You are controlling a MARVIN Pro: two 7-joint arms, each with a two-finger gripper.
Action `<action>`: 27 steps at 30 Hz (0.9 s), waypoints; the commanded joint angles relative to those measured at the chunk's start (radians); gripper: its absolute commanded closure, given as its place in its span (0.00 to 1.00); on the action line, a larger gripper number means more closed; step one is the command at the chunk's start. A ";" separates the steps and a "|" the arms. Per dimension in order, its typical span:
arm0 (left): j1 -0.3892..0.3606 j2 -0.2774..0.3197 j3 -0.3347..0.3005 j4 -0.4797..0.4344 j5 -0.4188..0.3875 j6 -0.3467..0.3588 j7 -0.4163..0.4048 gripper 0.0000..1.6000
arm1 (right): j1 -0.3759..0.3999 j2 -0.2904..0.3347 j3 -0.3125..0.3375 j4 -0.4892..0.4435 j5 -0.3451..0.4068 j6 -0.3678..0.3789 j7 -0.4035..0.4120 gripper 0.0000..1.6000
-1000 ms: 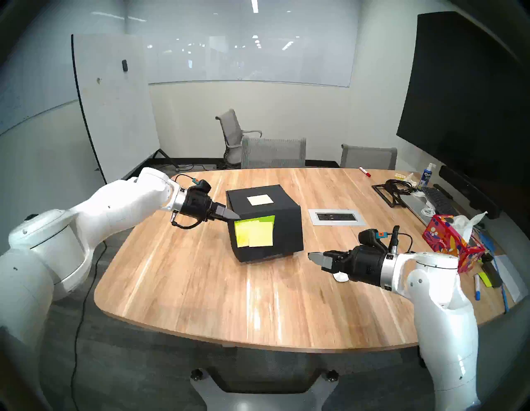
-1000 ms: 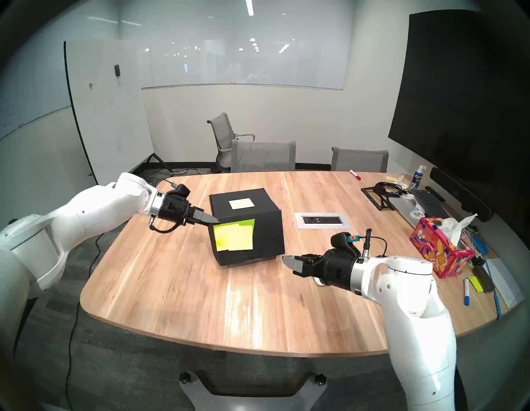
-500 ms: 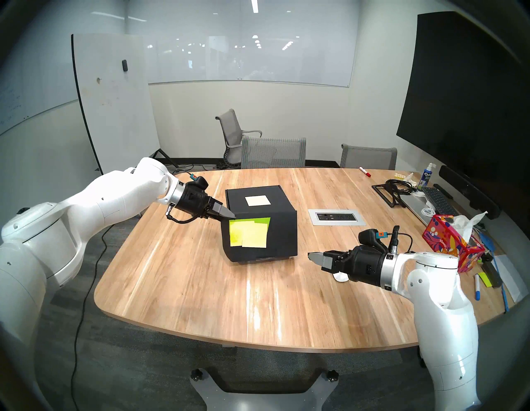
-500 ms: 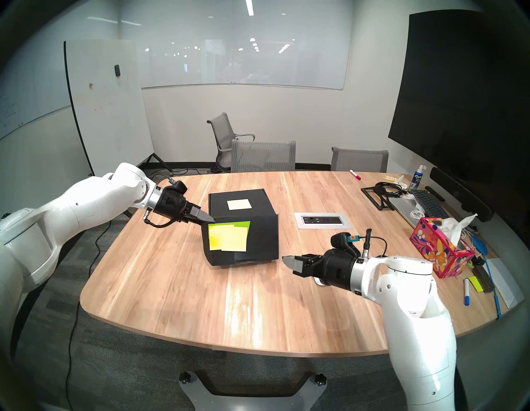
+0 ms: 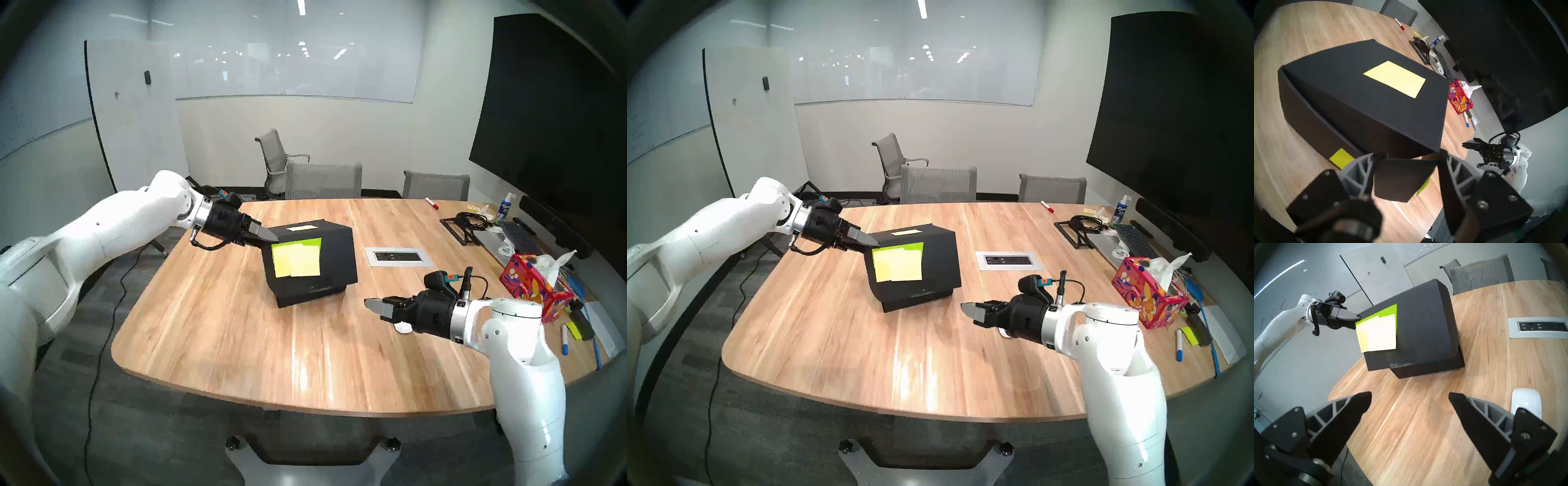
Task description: Open the box and place the mouse inside
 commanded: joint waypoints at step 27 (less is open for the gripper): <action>-0.163 -0.130 -0.029 0.257 -0.276 -0.001 0.042 1.00 | 0.007 0.002 -0.002 -0.016 0.002 -0.003 0.004 0.00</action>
